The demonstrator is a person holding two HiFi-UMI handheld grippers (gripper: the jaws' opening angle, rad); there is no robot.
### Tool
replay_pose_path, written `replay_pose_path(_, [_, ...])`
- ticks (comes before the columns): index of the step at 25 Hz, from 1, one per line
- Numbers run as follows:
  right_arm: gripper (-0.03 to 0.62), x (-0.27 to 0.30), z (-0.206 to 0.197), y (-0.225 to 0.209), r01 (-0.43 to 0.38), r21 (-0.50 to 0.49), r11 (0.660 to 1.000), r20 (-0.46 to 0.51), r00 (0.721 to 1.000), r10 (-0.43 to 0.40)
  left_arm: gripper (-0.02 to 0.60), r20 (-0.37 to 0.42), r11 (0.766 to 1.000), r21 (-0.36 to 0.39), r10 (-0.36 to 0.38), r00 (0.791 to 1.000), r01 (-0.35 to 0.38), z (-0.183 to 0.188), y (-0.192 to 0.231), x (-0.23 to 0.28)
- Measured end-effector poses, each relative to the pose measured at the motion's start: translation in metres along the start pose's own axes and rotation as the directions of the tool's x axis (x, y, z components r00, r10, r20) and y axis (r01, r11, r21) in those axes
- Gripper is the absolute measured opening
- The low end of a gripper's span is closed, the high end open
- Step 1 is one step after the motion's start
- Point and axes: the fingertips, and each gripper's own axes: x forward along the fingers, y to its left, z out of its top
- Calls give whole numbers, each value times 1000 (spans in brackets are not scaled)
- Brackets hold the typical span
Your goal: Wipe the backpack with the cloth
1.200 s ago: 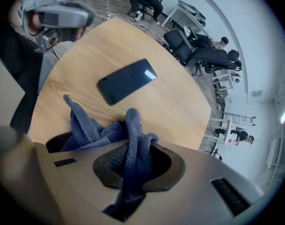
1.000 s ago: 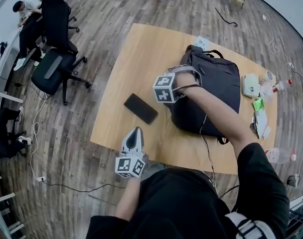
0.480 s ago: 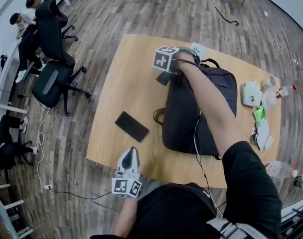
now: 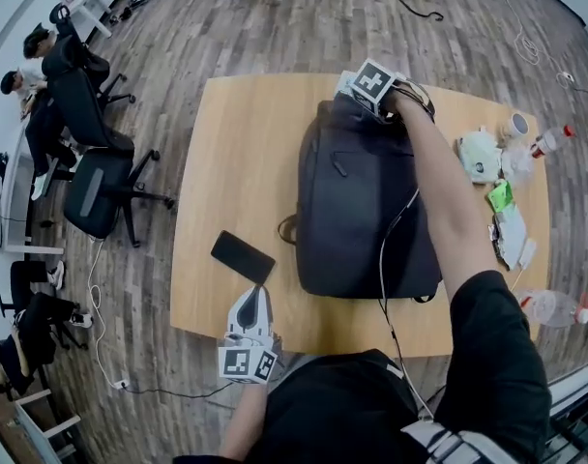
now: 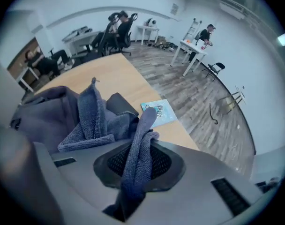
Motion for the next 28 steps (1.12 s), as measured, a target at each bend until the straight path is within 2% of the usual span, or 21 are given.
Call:
replay_pose_path(1, [54, -8, -14, -4, -2, 17, 1000, 14, 1000, 2, 17, -1, 1000, 8, -25, 1000, 25, 2, -4, 6])
replay_pose_path(4, [54, -34, -63, -20, 100, -58, 993, -31, 994, -101, 17, 16, 996, 23, -91, 996, 91, 13, -20, 27])
replay_pose_path(5, [54, -41, -73, -21, 113, -57, 992, -8, 993, -114, 17, 26, 994, 26, -106, 994, 105, 18, -26, 31])
replay_pose_path(7, [54, -63, -78, -8, 87, 2, 996, 106, 991, -87, 17, 44, 990, 36, -139, 989, 137, 28, -37, 37])
replay_pose_path(9, [54, -89, -90, 21, 33, 35, 999, 216, 976, -40, 17, 52, 980, 51, -194, 980, 192, 34, -51, 47])
replay_pose_path(10, [54, -101, -103, 36, 33, 47, 998, 255, 966, -44, 17, 55, 973, 57, -229, 972, 226, 35, -59, 53])
replay_pose_path(12, [54, -128, -134, 51, 161, 97, 982, 302, 936, -183, 17, 64, 959, 66, -281, 958, 277, 37, -73, 60])
replay_pose_path(14, [54, -153, -149, 69, 277, 159, 948, 351, 881, -317, 17, 75, 953, 75, -300, 951, 295, 43, -79, 61])
replay_pose_path(17, [54, -189, -154, 116, 346, 240, 907, 435, 797, -419, 17, 90, 944, 98, -323, 942, 314, 49, -90, 57])
replay_pose_path(20, [54, -212, -172, 166, 389, 315, 866, 464, 732, -498, 17, 84, 934, 118, -347, 934, 337, 48, -100, 56])
replay_pose_path(22, [54, -217, -185, 200, 373, 348, 860, 481, 717, -505, 17, 89, 925, 132, -368, 926, 356, 50, -107, 55])
replay_pose_path(25, [54, -215, -202, 251, 329, 369, 870, 509, 711, -485, 17, 88, 912, 144, -399, 913, 385, 51, -121, 52])
replay_pose_path(28, [54, -214, -214, 282, 287, 385, 877, 537, 704, -466, 17, 79, 897, 162, -428, 900, 412, 47, -137, 49])
